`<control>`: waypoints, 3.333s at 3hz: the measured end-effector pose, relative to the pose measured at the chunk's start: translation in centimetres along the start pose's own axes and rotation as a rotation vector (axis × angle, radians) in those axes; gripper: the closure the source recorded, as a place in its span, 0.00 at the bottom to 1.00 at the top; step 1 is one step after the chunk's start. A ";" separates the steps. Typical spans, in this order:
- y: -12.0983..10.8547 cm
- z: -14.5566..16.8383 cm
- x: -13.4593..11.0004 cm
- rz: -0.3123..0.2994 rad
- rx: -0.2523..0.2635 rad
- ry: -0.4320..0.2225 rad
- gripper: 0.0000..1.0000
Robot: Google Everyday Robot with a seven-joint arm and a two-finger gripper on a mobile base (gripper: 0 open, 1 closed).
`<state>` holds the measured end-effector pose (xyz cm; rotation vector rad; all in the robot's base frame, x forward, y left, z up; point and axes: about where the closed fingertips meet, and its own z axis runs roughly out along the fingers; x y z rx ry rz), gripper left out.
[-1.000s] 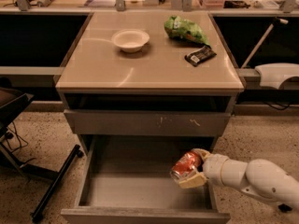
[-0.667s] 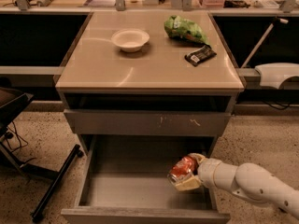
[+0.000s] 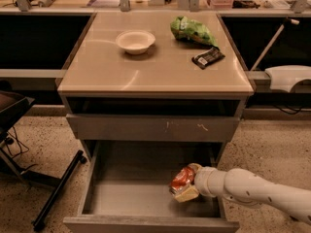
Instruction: Place coke can into middle drawer
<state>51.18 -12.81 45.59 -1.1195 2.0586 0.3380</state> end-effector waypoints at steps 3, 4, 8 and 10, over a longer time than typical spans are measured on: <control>1.1 2.1 3.7 -0.194 -0.008 0.207 1.00; 1.2 2.3 5.0 -0.192 -0.023 0.240 1.00; 1.2 2.3 5.0 -0.192 -0.023 0.241 0.11; 1.2 2.3 5.0 -0.192 -0.023 0.241 0.00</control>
Offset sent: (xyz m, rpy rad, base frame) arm -0.0106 -0.0070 -0.0442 -0.3150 0.0064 0.1272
